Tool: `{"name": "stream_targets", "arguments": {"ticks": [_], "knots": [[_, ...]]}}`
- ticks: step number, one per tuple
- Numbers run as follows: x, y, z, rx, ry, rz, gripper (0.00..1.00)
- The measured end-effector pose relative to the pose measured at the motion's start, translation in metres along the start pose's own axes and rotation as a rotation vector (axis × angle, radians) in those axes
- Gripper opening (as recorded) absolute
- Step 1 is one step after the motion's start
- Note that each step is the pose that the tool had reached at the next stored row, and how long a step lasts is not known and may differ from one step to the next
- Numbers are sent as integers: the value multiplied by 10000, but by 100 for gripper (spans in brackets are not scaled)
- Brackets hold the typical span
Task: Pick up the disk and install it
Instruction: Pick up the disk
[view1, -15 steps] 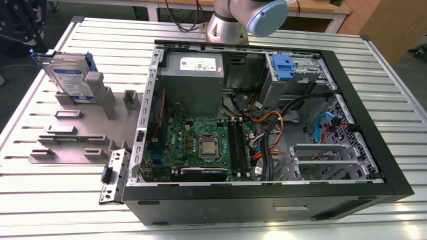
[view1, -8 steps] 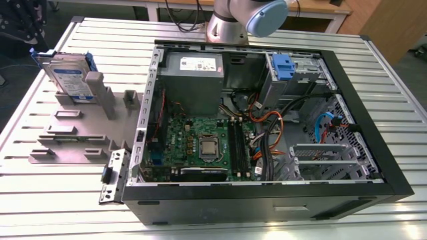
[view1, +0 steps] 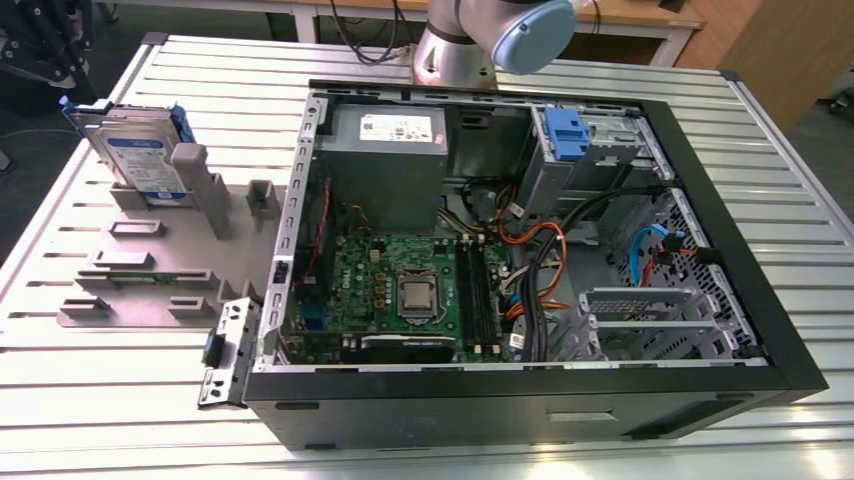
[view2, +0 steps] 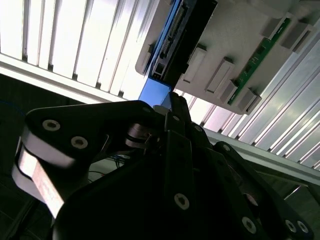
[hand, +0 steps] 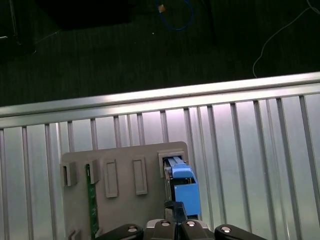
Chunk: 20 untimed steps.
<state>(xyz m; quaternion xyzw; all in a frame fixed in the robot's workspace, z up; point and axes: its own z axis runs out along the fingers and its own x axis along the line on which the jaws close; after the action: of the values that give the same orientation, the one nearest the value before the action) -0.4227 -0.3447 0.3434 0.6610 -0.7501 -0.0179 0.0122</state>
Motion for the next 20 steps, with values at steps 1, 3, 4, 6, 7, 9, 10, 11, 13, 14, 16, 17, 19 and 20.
{"name": "stream_targets", "arguments": {"ticks": [1, 3, 4, 6, 7, 9, 10, 11, 13, 14, 16, 17, 19, 20], "knots": [[0, 0, 0, 0, -1, 0, 11], [0, 0, 0, 0, 0, -1, 11], [0, 0, 0, 1, -1, -1, 11], [0, 0, 0, 1, 0, -1, 11], [0, 0, 0, 0, -1, -2, 11], [0, 0, 0, 0, -1, -2, 24], [0, 0, 0, 0, 0, -2, 24], [0, 0, 0, 0, 0, -3, 29], [0, 0, 0, 1, 0, -3, 35], [0, 0, 0, 0, 0, -3, 41], [0, 0, 0, 0, 0, -4, 53], [0, 0, 0, 1, 0, -4, 58], [0, 0, 1, 1, -1, -4, 64], [0, 0, 0, 1, 0, -5, 64]]}}
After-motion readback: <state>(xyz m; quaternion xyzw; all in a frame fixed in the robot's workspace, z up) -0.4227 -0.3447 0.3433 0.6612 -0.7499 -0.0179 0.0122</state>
